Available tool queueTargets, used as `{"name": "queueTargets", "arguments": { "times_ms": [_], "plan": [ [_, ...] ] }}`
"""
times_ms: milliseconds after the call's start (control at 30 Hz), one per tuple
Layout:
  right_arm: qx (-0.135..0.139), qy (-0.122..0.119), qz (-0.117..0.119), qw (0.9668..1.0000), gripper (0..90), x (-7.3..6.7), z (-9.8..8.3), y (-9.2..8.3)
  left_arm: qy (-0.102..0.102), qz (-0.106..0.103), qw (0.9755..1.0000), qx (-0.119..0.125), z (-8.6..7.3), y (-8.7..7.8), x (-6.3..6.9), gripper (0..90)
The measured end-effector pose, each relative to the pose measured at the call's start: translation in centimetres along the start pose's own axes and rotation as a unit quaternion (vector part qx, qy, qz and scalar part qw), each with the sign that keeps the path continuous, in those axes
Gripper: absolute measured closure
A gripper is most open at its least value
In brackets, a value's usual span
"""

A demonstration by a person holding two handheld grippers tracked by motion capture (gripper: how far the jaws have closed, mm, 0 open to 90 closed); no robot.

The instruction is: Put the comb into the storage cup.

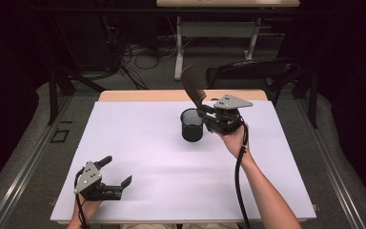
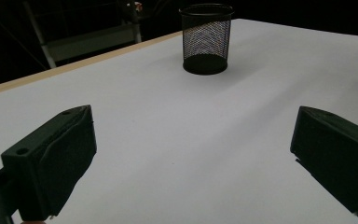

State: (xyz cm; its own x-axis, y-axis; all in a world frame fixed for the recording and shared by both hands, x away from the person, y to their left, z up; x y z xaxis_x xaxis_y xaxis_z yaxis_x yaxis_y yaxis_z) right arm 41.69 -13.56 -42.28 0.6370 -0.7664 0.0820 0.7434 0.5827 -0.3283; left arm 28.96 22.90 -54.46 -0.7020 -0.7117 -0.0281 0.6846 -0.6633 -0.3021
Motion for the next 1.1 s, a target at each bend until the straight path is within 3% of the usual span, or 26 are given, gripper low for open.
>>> {"name": "queueTargets", "arguments": {
  "times_ms": [567,1100],
  "plan": [
    [0.017,-0.009,-0.001,0.9998,72.6,-0.2,1.6,1.3,-0.001,0.001,1.0,0.0,0.0,0.0,0.0,0.2],
    [0.029,-0.002,-0.009,0.9995,72.6,0.0,1.6,2.5,0.0,0.001,1.0,-0.001,0.0,0.0,0.0,0.2]
  ]
}}
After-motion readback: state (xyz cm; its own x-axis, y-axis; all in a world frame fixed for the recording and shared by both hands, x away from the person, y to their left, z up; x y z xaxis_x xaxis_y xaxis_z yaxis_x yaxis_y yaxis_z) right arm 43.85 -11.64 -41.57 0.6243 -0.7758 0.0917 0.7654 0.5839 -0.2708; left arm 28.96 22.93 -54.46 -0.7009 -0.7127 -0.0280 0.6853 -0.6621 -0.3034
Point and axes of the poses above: each handheld gripper's, and its own axes: y roughly forward along the jaws, z roughly out of its top, x roughly to its right, the point moved 3 cm from there along y, roughly forward along the jaws, and after that the axes turned 2 degrees about -z, right-handed, at the moved point
